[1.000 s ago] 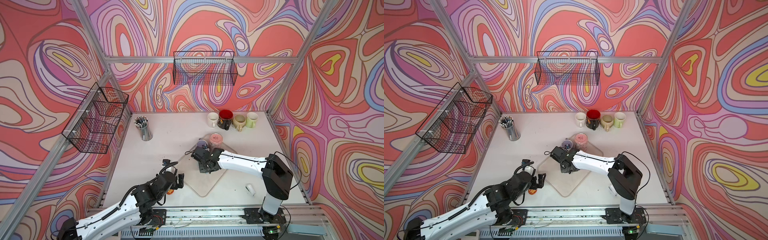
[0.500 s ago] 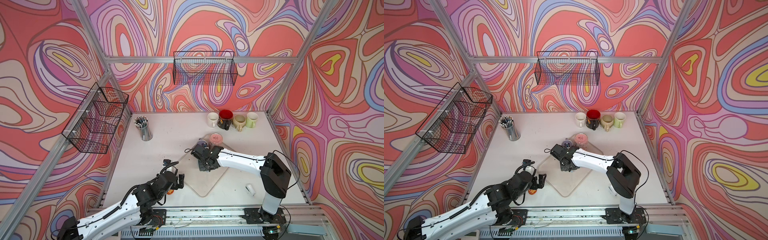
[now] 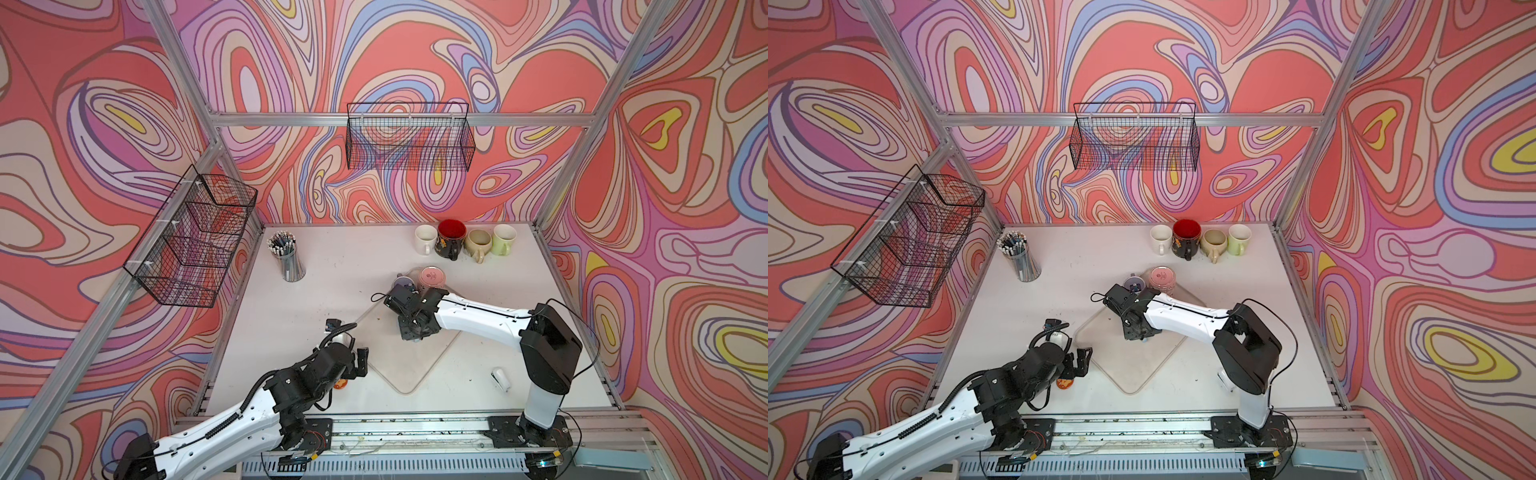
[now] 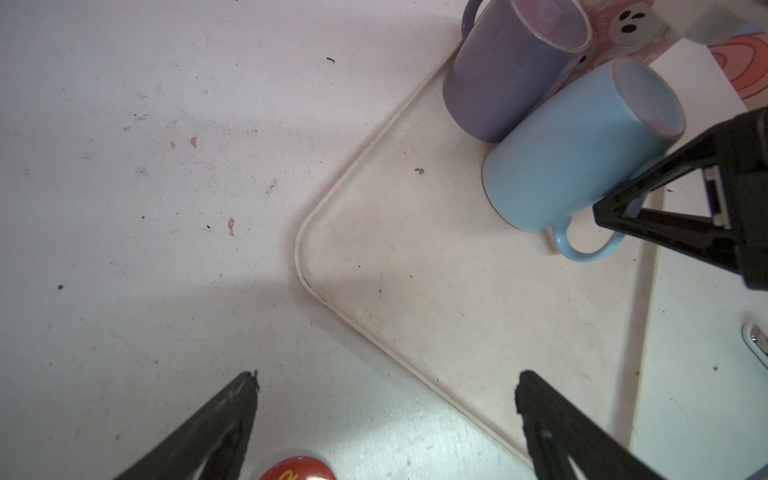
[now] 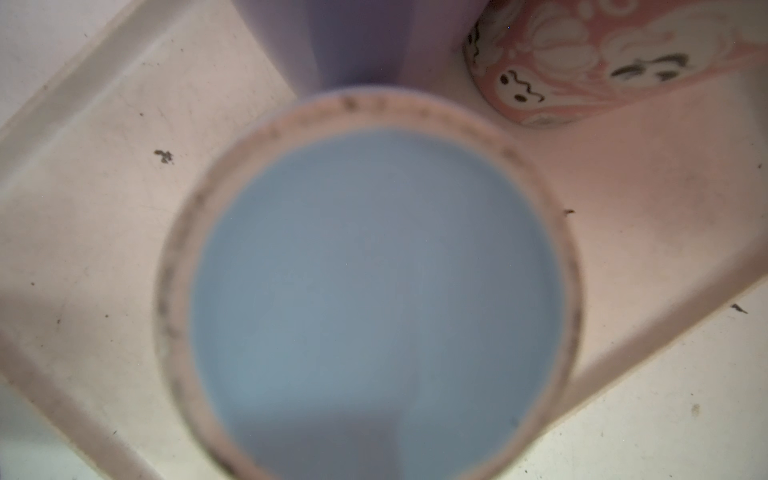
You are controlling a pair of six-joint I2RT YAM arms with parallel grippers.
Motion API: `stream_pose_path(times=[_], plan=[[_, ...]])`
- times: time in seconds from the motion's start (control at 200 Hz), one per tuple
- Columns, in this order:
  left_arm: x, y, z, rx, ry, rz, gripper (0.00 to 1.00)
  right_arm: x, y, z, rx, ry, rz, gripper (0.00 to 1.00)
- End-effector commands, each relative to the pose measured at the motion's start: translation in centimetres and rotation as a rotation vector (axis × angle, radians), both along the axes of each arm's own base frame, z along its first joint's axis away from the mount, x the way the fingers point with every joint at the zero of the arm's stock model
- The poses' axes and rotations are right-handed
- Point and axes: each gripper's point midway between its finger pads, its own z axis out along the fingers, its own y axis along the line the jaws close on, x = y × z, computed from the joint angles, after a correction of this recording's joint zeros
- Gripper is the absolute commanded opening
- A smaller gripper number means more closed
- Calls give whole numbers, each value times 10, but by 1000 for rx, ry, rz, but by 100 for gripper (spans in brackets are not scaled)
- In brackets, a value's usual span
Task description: Turn the mug right side up
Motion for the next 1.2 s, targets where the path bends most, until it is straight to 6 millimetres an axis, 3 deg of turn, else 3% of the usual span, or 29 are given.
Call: stream_pose_path(times=[0.0,0.366,0.391,0.546,0.686,0.977,1.197], plan=[[0,6,-3,-8,12,33,100,7,5,2,1,-14,13,0],[-7,1,-9,-42,69,29,100,10,8,26,58,-74,44,0],[-7,1,-9,-45,72,29,100,10,9,38,87,-99,49,0],[-8,-10,-4,-110,72,5,100,9,11,66,193,-178,68,0],[-9,-27,7,-213,58,-52,100,4,12,93,326,-256,81,0],[-11,-61,46,-494,-41,-181,97,-10,10,143,593,-385,132,0],[-17,-82,79,-651,-117,-314,95,-13,12,164,808,-350,177,0]])
